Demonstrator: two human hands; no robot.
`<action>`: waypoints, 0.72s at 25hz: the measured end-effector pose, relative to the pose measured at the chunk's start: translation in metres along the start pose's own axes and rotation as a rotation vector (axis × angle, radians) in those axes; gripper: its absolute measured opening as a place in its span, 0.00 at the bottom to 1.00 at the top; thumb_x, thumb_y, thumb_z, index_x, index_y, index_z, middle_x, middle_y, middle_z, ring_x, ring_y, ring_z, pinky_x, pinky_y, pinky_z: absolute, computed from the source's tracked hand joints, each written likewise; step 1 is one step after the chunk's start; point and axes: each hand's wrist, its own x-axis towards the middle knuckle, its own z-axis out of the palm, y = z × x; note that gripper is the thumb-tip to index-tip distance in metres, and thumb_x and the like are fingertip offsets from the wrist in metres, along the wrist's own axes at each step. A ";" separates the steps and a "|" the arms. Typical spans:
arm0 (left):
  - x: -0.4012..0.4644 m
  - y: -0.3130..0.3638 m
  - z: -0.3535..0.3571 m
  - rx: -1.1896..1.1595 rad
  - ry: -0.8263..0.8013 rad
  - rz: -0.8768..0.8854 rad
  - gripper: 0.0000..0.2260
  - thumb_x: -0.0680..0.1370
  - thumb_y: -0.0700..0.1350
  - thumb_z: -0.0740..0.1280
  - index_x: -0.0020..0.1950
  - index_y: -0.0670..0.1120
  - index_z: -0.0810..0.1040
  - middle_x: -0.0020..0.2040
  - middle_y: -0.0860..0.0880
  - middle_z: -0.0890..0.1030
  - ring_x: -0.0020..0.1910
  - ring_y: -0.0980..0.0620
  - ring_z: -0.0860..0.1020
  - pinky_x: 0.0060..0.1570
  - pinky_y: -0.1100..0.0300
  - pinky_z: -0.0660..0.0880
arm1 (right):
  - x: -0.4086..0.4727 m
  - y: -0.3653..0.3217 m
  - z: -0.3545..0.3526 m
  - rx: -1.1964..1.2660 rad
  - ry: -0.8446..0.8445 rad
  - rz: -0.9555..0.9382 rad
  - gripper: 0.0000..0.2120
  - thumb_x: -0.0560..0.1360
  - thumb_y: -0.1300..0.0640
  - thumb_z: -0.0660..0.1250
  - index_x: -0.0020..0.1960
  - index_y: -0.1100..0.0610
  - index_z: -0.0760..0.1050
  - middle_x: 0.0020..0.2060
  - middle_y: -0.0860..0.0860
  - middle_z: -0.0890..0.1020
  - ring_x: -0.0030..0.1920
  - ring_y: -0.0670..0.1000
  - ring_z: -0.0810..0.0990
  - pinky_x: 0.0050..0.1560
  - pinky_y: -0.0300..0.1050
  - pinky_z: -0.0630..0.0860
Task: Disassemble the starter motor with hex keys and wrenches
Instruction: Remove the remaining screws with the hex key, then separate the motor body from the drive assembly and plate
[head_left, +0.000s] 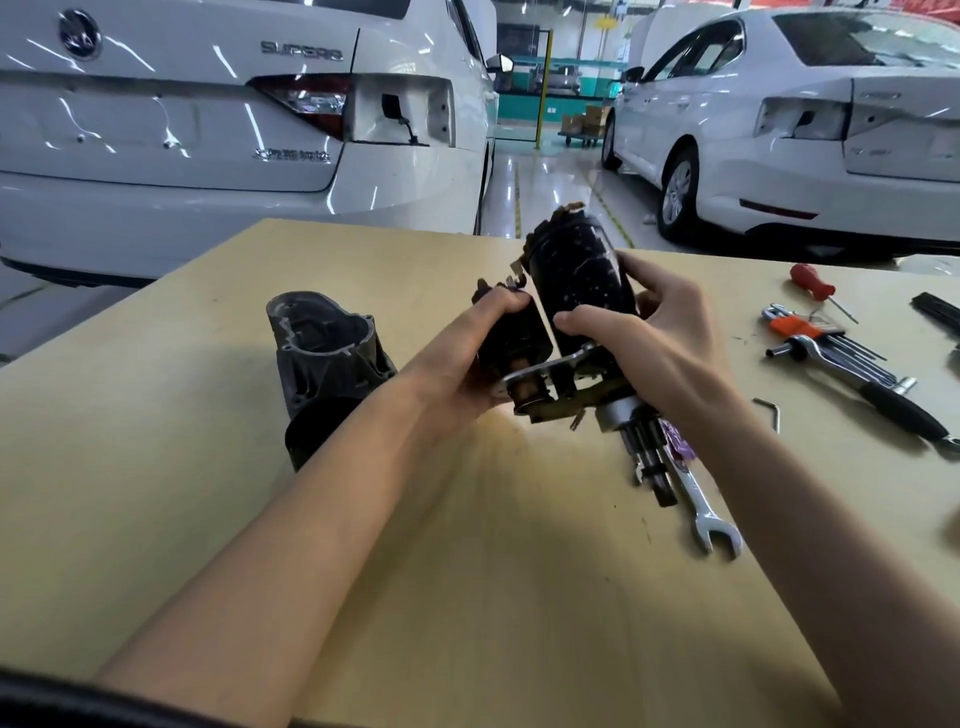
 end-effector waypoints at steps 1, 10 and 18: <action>-0.002 -0.001 0.004 -0.020 -0.025 0.045 0.10 0.77 0.52 0.66 0.48 0.46 0.81 0.45 0.45 0.80 0.47 0.45 0.76 0.52 0.49 0.71 | -0.003 -0.001 -0.002 0.038 0.003 -0.004 0.14 0.62 0.48 0.73 0.47 0.40 0.79 0.38 0.45 0.84 0.37 0.50 0.84 0.40 0.54 0.82; -0.003 0.002 0.004 -0.074 0.231 0.247 0.11 0.78 0.50 0.66 0.49 0.42 0.77 0.39 0.45 0.77 0.38 0.47 0.79 0.38 0.55 0.81 | -0.008 0.010 -0.006 0.305 -0.101 0.180 0.11 0.66 0.57 0.72 0.48 0.49 0.83 0.31 0.50 0.83 0.31 0.51 0.83 0.28 0.41 0.76; -0.001 0.003 -0.005 -0.126 0.156 0.087 0.13 0.76 0.55 0.66 0.46 0.45 0.74 0.33 0.46 0.76 0.28 0.49 0.77 0.32 0.56 0.78 | 0.004 0.027 -0.010 0.435 -0.086 0.439 0.19 0.57 0.50 0.75 0.45 0.58 0.81 0.34 0.56 0.83 0.31 0.55 0.82 0.29 0.44 0.76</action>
